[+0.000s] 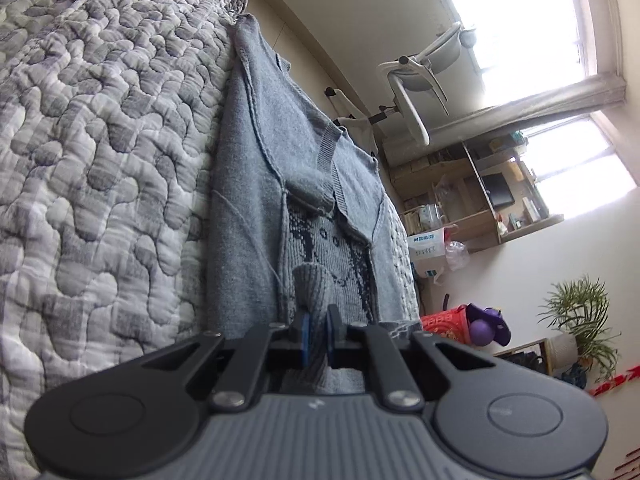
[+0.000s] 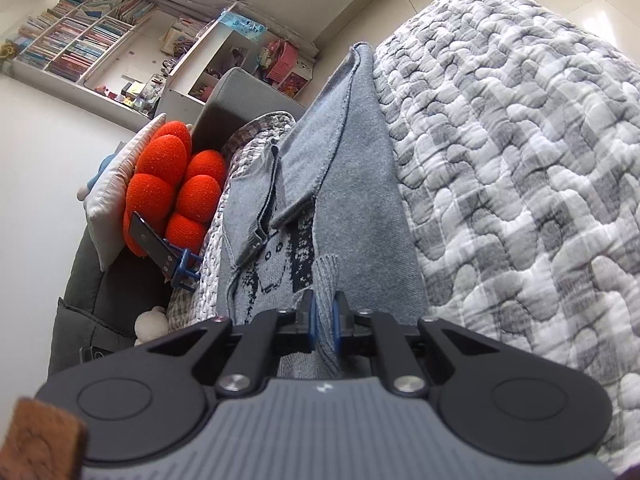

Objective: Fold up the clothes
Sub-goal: 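Fold the held hem over the sweater body toward the collar with both grippers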

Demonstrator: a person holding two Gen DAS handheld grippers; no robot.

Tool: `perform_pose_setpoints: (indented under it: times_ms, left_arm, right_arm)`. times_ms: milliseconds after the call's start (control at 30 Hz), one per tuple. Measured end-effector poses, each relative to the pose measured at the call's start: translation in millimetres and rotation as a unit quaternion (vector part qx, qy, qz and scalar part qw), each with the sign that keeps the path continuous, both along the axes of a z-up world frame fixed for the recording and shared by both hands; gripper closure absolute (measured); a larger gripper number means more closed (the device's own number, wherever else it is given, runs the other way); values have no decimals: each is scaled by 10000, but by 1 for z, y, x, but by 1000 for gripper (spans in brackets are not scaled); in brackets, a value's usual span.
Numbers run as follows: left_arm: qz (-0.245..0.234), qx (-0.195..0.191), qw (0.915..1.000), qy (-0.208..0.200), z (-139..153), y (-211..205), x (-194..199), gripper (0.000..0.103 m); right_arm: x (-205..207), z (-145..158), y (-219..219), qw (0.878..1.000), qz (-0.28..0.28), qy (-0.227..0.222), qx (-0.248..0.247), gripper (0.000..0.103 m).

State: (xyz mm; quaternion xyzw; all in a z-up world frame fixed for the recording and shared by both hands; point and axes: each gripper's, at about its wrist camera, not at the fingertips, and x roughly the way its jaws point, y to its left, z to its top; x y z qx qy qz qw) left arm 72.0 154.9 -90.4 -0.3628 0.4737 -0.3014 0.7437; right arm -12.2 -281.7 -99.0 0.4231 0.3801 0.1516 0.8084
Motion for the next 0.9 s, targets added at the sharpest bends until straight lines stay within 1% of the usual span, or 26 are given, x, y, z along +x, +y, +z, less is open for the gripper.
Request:
perform_pose_setpoints:
  times_ms: [100, 167, 267, 333, 400, 467, 567, 700, 767, 833, 900]
  left_arm:
    - [128, -203, 9996, 114, 6, 1, 7, 96]
    - [229, -312, 9992, 103, 13, 3, 11, 96]
    - [446, -498, 9975, 248, 17, 4, 18, 96]
    - [482, -356, 9976, 349, 20, 1, 24, 96]
    - [530, -227, 9978, 338, 22, -1, 28, 96]
    - [622, -259, 9972, 322, 18, 2, 31, 96]
    - [751, -255, 9962, 354, 3, 4, 37, 96]
    - [844, -244, 9945, 562, -15, 4, 47, 96]
    - [870, -208, 9944, 559, -16, 4, 49, 96]
    - [863, -106, 9951, 467, -14, 4, 51, 96]
    - [843, 176, 9957, 351, -12, 3, 52, 96]
  right_arm:
    - [6, 3, -1, 9999, -94, -41, 127, 93]
    - [12, 6, -2, 9995, -180, -71, 236, 93]
    - [21, 9, -7, 9984, -335, -124, 444, 93]
    - [28, 10, -9, 9975, -417, -149, 554, 93]
    - [34, 10, -12, 9966, -492, -147, 642, 93]
    - [40, 9, -14, 9956, -571, -146, 722, 93]
    - [47, 7, -18, 9943, -709, -120, 782, 93]
    - [55, 3, -19, 9940, -855, -72, 679, 93]
    - [60, 1, -18, 9943, -877, -43, 598, 93]
    - [64, -2, -17, 9946, -892, -12, 528, 93]
    - [68, -4, -15, 9949, -913, 13, 439, 93]
